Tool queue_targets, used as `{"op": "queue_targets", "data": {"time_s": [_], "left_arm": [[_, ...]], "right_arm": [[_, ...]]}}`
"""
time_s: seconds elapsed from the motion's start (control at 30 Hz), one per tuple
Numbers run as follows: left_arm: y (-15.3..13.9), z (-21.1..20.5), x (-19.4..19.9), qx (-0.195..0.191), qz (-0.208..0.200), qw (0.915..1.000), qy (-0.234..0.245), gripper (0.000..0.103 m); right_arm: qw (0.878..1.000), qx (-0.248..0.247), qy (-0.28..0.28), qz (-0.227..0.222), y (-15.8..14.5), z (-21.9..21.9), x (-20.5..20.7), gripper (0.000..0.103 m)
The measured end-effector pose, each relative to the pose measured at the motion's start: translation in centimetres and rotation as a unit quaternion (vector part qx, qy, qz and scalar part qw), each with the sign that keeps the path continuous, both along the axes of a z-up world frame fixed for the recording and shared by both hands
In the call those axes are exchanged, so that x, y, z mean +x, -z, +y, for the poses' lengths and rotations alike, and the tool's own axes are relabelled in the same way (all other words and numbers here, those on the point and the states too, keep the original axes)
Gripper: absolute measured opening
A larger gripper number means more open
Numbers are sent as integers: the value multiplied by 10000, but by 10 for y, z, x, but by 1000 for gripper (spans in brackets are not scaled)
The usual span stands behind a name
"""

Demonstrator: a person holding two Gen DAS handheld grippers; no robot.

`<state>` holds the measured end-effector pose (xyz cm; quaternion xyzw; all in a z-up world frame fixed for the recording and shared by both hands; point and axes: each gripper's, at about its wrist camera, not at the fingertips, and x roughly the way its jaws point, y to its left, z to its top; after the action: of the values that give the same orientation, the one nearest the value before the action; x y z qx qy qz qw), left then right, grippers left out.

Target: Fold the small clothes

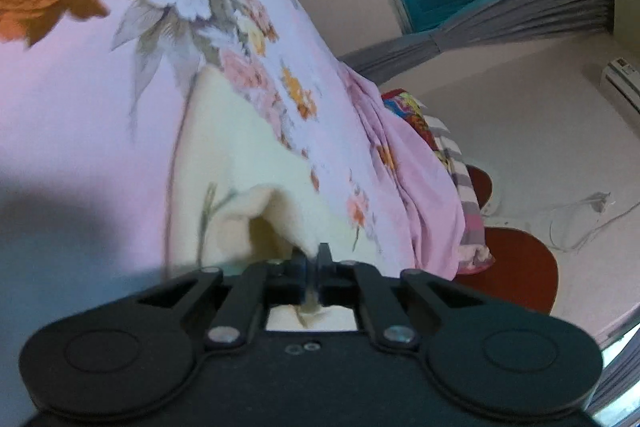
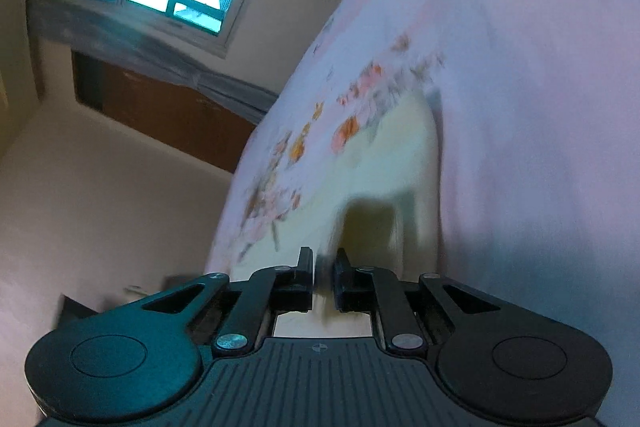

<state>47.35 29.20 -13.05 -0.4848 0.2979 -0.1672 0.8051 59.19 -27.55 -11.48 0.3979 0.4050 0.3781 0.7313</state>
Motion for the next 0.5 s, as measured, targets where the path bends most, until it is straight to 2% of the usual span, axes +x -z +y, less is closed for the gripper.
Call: {"op": "queue_targets", "data": {"time_s": [0.13,0.17,0.2,0.27,0.3,0.33,0.47,0.5], "left_arm": [[-1,4,29,-159,-83,9992,-350,4],[2,6,36,-234,35,9984,-509,3],[5,10,40,-298,100,9973,-660,12],[9,20,36,-405,165,9946,-941,25],[8,25,31,-461,88,9942,-963,25],[4,28,25,-387,-21,9946,-960,27],[-10,35,4,610,-138,9948,-799,28],[-11,33,3,738,-95,9946,-728,28]], "right_arm": [[9988,401,258,58,-2,4,26,12],[9987,279,414,57,0,5,33,12],[9977,170,633,153,2,3,40,13],[9930,621,810,587,17,-11,45,24],[9915,771,873,583,20,-20,41,42],[9918,673,1002,408,16,-28,33,58],[9954,-33,892,-342,-2,-42,8,59],[9948,-228,841,-534,-8,-38,5,59]]}}
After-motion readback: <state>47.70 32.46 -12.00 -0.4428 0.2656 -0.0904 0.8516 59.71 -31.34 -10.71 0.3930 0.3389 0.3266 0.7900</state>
